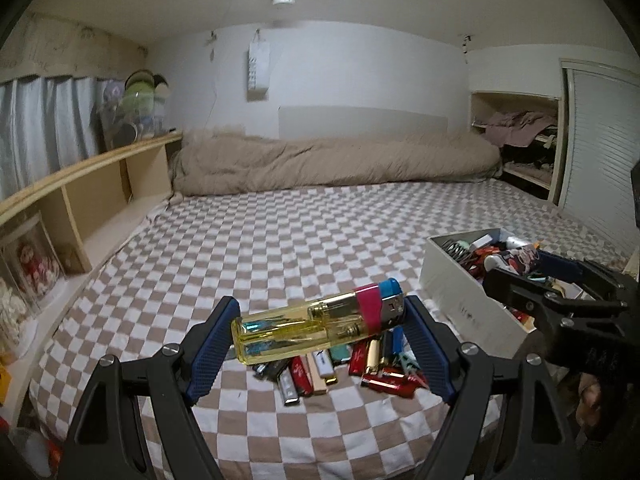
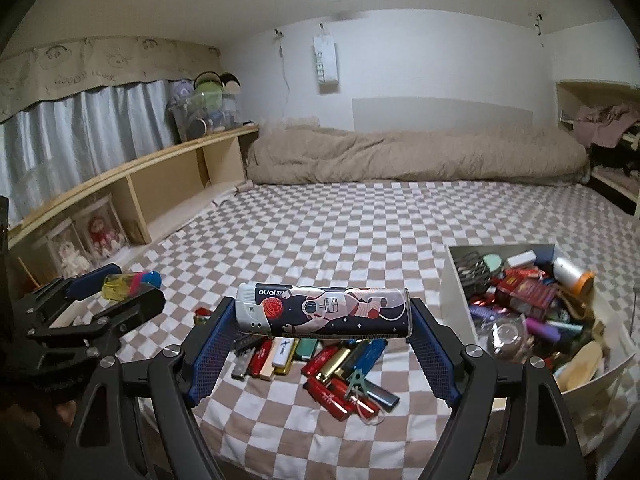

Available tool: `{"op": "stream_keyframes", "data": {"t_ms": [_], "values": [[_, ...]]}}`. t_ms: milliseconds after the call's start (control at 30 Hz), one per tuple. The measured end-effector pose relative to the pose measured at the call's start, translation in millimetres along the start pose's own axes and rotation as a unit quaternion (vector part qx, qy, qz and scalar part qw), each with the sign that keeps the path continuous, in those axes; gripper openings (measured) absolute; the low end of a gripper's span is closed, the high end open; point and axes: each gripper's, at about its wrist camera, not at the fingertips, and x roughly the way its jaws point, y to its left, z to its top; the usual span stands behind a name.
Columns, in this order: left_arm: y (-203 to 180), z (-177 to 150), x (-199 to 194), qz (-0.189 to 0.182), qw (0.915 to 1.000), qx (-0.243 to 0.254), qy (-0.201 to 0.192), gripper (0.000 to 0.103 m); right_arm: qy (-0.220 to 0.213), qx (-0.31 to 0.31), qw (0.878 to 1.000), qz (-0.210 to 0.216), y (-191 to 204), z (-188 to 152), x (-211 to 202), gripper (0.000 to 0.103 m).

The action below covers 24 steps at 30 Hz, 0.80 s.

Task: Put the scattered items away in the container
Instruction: 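Lift the yellow lighter and printed tube and carry them over the white box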

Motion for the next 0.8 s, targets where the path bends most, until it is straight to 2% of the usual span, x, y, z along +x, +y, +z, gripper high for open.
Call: {"op": "stream_keyframes", "data": {"t_ms": [667,800], "values": [[-41.0,55.2,-38.4,-0.062,0.9954,-0.002,-0.073,0.082,-0.051,-0.005,0.998,-0.043,-32.9,63.0,-69.8,0.084],[-48.6,64.8,-34.6,-0.079,0.9943,-0.011,-0.072,0.082,-0.055,-0.006,0.997,-0.052,-43.8,75.6,-81.0,0.084]]}}
